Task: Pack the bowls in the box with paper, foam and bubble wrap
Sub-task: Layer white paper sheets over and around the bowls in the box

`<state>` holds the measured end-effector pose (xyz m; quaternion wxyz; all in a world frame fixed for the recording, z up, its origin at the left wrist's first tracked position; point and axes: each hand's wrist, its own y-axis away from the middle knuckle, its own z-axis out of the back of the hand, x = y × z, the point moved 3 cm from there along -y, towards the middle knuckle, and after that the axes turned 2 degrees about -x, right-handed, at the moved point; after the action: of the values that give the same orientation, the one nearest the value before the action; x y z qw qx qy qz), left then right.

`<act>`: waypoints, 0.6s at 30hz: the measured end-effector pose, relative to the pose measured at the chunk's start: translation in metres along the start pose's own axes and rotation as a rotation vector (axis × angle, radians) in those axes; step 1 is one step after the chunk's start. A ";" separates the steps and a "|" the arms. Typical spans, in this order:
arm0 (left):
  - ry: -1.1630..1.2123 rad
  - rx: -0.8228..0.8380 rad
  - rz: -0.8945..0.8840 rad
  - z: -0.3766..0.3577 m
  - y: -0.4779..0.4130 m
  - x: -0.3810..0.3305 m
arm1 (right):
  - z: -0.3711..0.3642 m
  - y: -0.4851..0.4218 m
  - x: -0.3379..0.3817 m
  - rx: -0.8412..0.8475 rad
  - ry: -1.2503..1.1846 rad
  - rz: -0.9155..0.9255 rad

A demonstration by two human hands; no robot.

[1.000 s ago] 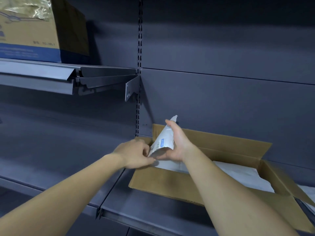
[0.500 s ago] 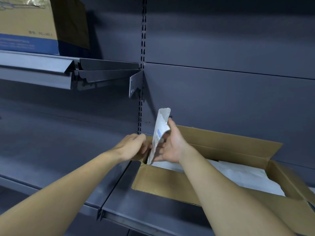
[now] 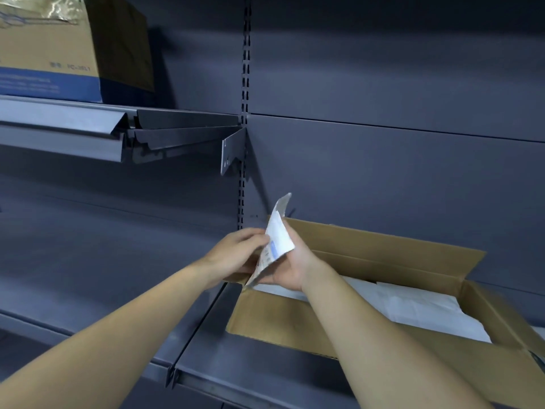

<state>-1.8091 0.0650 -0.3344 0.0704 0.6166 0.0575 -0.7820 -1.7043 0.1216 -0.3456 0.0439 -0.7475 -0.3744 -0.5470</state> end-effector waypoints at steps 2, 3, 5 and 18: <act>-0.103 0.008 -0.020 -0.002 0.001 0.001 | -0.003 0.002 0.000 0.012 0.002 0.006; -0.154 0.004 -0.017 -0.002 0.000 0.002 | -0.002 0.001 -0.001 0.000 -0.014 0.003; -0.244 -0.005 -0.021 -0.003 -0.001 0.001 | 0.001 -0.003 -0.004 -0.026 -0.056 -0.017; -0.322 -0.089 -0.157 -0.007 0.003 -0.009 | 0.009 0.003 0.010 -0.117 0.036 0.144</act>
<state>-1.7997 0.0634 -0.3276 0.0444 0.4733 0.1278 -0.8705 -1.6942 0.1286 -0.3390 0.0461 -0.7640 -0.2860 -0.5766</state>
